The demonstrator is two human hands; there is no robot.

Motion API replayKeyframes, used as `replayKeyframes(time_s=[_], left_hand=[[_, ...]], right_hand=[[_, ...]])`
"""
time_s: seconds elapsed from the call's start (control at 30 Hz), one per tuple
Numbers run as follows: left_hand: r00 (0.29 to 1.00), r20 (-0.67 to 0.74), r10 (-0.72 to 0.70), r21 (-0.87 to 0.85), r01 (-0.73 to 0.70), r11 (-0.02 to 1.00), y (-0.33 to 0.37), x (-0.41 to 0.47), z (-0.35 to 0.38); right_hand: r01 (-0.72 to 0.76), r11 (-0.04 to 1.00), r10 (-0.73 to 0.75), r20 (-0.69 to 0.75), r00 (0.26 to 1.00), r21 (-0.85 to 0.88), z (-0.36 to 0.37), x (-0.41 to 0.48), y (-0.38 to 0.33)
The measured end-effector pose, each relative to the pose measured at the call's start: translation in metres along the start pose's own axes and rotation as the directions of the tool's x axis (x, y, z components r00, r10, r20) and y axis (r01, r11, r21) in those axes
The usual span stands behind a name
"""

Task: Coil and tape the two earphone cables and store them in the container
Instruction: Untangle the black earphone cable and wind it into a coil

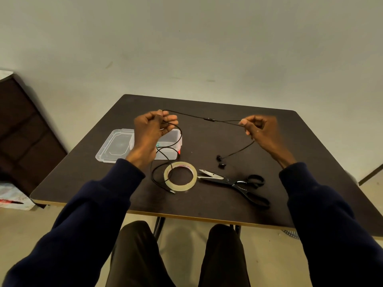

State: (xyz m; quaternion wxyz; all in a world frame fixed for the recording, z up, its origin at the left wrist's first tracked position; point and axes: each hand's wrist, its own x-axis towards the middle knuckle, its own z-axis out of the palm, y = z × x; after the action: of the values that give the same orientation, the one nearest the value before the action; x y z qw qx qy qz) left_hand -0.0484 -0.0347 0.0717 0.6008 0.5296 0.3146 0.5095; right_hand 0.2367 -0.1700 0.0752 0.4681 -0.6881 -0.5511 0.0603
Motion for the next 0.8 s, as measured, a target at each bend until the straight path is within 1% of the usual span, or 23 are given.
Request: replayKeyframes(time_s=[0.1, 0.13, 0.17, 0.23, 0.33, 0.4, 0.47, 0.57, 0.63, 0.7, 0.8], left_hand=[[1.000, -0.018, -0.009, -0.078, 0.008, 0.997, 0.002, -0.002, -0.001], [1.000, -0.002, -0.008, -0.077, 0.008, 0.997, 0.004, -0.002, -0.001], [0.999, 0.031, -0.011, -0.036, 0.012, 0.999, 0.005, -0.003, 0.000], [0.990, 0.133, -0.040, 0.155, 0.019, 0.988, 0.007, -0.006, 0.001], [0.959, 0.275, -0.061, 0.452, -0.073, 0.889, 0.004, -0.011, 0.007], [0.921, 0.380, -0.083, 0.540, -0.148, 0.828, 0.003, -0.014, 0.011], [0.878, 0.462, -0.129, 0.557, -0.174, 0.812, 0.005, -0.016, 0.012], [0.850, 0.497, -0.177, 0.583, -0.176, 0.793, 0.008, -0.020, 0.009], [0.857, 0.471, -0.209, 0.557, -0.105, 0.824, 0.007, -0.025, 0.006], [0.862, 0.441, -0.250, 0.479, 0.009, 0.878, 0.005, -0.027, 0.004], [0.859, 0.420, -0.294, 0.372, 0.132, 0.919, 0.004, -0.028, 0.002]], right_hand=[[-0.005, 0.997, 0.003, 0.025, 1.000, 0.074, -0.007, 0.006, -0.010], [0.000, 0.994, -0.006, 0.046, 0.999, 0.110, -0.009, 0.006, -0.014], [0.010, 0.991, -0.020, 0.070, 0.997, 0.137, -0.009, 0.007, -0.019], [0.043, 0.990, -0.059, 0.121, 0.991, 0.135, -0.001, 0.008, -0.029], [0.163, 0.987, -0.160, 0.236, 0.959, 0.006, 0.022, 0.010, -0.050], [0.250, 0.968, -0.227, 0.323, 0.919, -0.032, 0.039, 0.011, -0.063], [0.289, 0.957, -0.260, 0.383, 0.886, -0.020, 0.053, 0.010, -0.070], [0.320, 0.947, -0.279, 0.411, 0.868, -0.033, 0.069, 0.005, -0.074], [0.325, 0.946, -0.290, 0.406, 0.867, -0.018, 0.075, 0.002, -0.074], [0.347, 0.938, -0.312, 0.390, 0.866, -0.020, 0.079, 0.000, -0.073], [0.401, 0.914, -0.352, 0.384, 0.854, -0.054, 0.080, -0.002, -0.073]])
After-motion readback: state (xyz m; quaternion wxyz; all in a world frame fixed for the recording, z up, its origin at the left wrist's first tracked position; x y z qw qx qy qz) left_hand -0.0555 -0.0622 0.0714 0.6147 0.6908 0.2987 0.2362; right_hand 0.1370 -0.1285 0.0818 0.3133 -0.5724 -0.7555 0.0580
